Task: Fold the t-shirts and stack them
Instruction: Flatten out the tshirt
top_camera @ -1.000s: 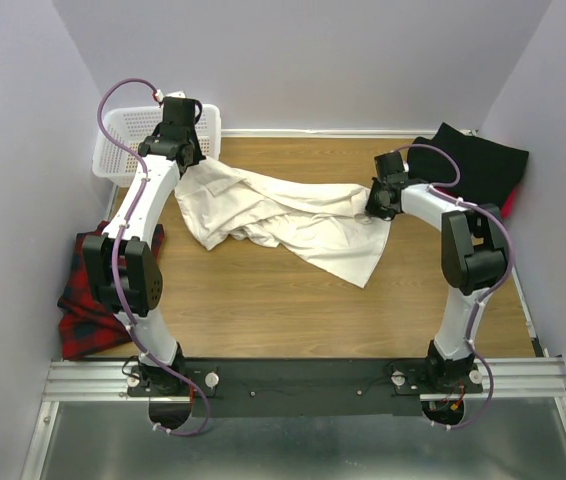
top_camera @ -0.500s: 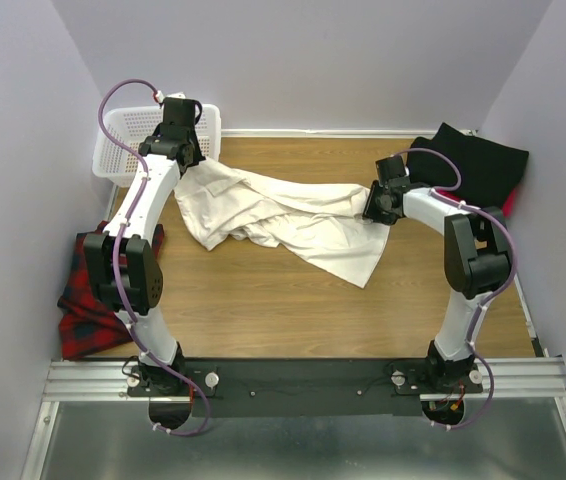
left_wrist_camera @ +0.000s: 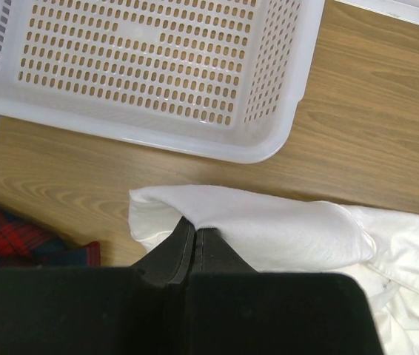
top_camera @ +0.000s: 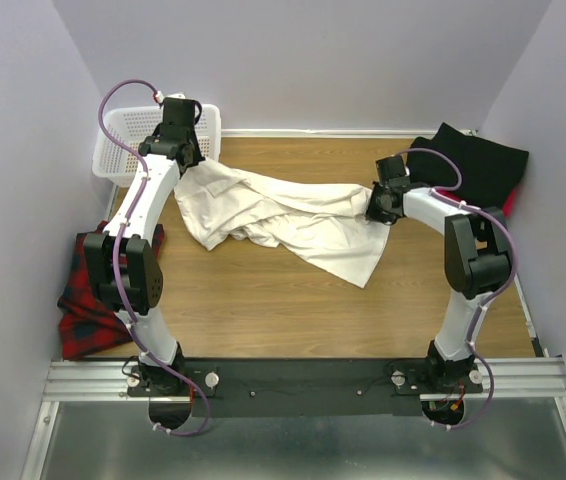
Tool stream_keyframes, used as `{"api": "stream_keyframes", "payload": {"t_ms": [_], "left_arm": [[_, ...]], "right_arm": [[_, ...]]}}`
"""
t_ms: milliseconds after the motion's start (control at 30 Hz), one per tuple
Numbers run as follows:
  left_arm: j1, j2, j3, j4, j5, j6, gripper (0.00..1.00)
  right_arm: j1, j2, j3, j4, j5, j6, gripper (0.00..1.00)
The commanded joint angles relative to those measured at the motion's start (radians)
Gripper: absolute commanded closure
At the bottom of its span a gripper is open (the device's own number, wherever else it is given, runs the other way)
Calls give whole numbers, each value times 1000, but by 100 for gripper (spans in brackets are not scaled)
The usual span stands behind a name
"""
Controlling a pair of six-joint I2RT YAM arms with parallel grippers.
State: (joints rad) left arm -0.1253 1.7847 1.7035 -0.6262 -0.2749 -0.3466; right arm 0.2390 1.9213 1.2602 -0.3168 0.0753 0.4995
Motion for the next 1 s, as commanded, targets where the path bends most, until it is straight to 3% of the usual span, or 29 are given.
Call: {"api": "stream_keyframes", "payload": {"t_ms": [0, 300, 633, 767, 967], "left_arm": [[12, -18, 59, -23, 5, 17, 100], [12, -51, 267, -90, 63, 26, 100], [13, -165, 472, -47, 98, 52, 100], [13, -258, 460, 57, 132, 57, 100], [13, -456, 323, 298, 172, 75, 100]], "right_arm": [[2, -120, 50, -54, 72, -6, 99], [0, -398, 257, -172, 328, -107, 99], [-3, -435, 573, -176, 526, -251, 99], [-3, -436, 648, -160, 520, -292, 99], [-1, -502, 694, -146, 431, -317, 99]]}}
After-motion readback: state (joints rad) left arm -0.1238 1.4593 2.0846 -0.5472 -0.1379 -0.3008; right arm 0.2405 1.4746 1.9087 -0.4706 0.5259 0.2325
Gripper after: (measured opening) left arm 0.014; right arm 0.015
